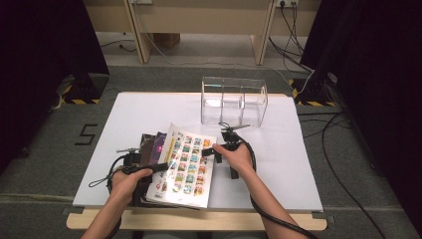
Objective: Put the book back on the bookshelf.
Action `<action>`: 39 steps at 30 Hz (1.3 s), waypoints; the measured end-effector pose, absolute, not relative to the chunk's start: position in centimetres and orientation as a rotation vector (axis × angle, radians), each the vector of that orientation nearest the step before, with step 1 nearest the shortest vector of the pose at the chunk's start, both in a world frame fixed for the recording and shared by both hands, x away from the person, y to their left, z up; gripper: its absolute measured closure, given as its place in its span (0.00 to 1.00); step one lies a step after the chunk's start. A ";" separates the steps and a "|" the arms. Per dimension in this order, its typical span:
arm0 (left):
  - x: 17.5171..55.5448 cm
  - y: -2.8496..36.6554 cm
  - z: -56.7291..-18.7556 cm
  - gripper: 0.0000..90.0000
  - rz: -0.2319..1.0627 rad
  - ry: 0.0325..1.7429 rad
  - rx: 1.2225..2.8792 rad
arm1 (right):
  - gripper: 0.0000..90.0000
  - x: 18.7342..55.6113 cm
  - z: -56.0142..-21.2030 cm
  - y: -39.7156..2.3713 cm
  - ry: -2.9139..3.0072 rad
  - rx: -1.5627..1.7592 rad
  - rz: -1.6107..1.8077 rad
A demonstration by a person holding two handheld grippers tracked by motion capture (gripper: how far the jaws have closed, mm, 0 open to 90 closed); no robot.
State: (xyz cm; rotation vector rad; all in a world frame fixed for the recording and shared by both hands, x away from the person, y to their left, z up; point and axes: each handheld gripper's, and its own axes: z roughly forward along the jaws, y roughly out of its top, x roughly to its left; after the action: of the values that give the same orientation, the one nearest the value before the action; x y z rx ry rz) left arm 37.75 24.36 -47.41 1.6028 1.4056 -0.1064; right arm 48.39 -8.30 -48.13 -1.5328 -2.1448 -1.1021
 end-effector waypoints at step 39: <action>38.6 23.1 -46.0 0.84 -0.005 1.445 1.715 | 0.69 48.0 -46.8 -7.9 -2.155 -1.487 -1.301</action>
State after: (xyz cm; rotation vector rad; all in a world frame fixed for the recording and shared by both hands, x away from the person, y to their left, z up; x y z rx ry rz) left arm 38.62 23.11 -46.00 1.7147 1.4447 -0.0049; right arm 48.04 -7.90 -46.78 -1.4870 -2.1549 -1.3007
